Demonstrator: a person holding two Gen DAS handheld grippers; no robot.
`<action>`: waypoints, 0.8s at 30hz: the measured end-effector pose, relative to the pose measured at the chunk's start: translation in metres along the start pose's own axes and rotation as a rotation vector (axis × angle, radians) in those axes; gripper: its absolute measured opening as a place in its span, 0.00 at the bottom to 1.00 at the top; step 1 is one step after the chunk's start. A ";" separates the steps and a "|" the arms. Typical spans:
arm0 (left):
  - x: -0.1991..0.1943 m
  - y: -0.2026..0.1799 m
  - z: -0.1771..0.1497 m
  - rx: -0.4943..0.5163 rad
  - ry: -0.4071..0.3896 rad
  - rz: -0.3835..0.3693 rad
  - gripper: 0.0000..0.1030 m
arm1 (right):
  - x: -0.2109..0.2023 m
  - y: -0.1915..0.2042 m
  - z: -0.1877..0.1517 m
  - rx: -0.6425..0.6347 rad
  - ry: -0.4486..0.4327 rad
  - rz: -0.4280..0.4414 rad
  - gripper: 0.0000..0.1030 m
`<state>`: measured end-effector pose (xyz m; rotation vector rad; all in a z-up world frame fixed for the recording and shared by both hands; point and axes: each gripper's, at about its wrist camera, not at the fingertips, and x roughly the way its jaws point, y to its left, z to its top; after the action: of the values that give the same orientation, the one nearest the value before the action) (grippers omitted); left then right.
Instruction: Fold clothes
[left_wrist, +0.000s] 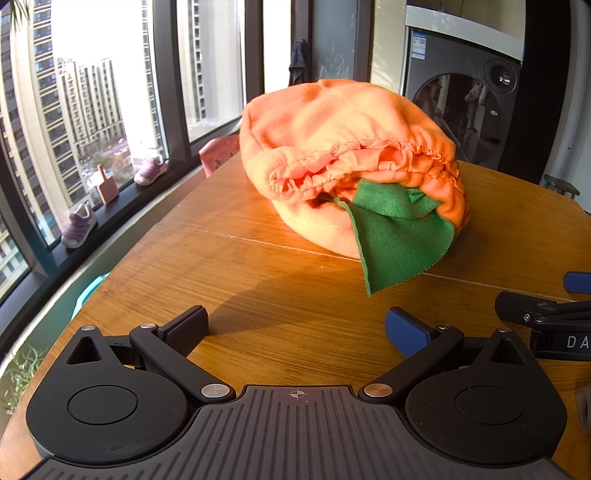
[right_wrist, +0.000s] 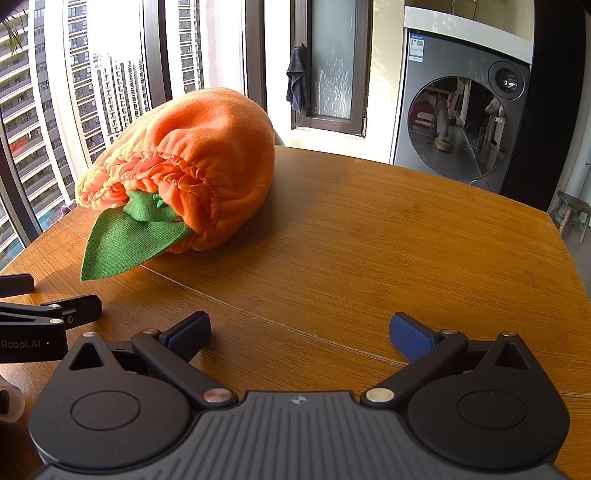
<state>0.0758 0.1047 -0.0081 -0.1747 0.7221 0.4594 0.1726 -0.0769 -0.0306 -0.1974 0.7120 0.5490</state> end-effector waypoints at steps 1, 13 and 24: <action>0.000 0.000 0.000 0.000 0.000 0.000 1.00 | 0.000 0.000 0.000 0.000 0.000 0.000 1.00; 0.000 -0.001 -0.001 0.001 -0.001 0.000 1.00 | 0.000 -0.001 0.001 -0.001 0.003 -0.002 1.00; 0.000 0.000 -0.001 -0.004 -0.002 -0.004 1.00 | -0.003 0.000 -0.001 -0.006 0.005 0.005 1.00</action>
<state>0.0752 0.1042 -0.0083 -0.1790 0.7187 0.4574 0.1705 -0.0788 -0.0297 -0.2020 0.7158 0.5560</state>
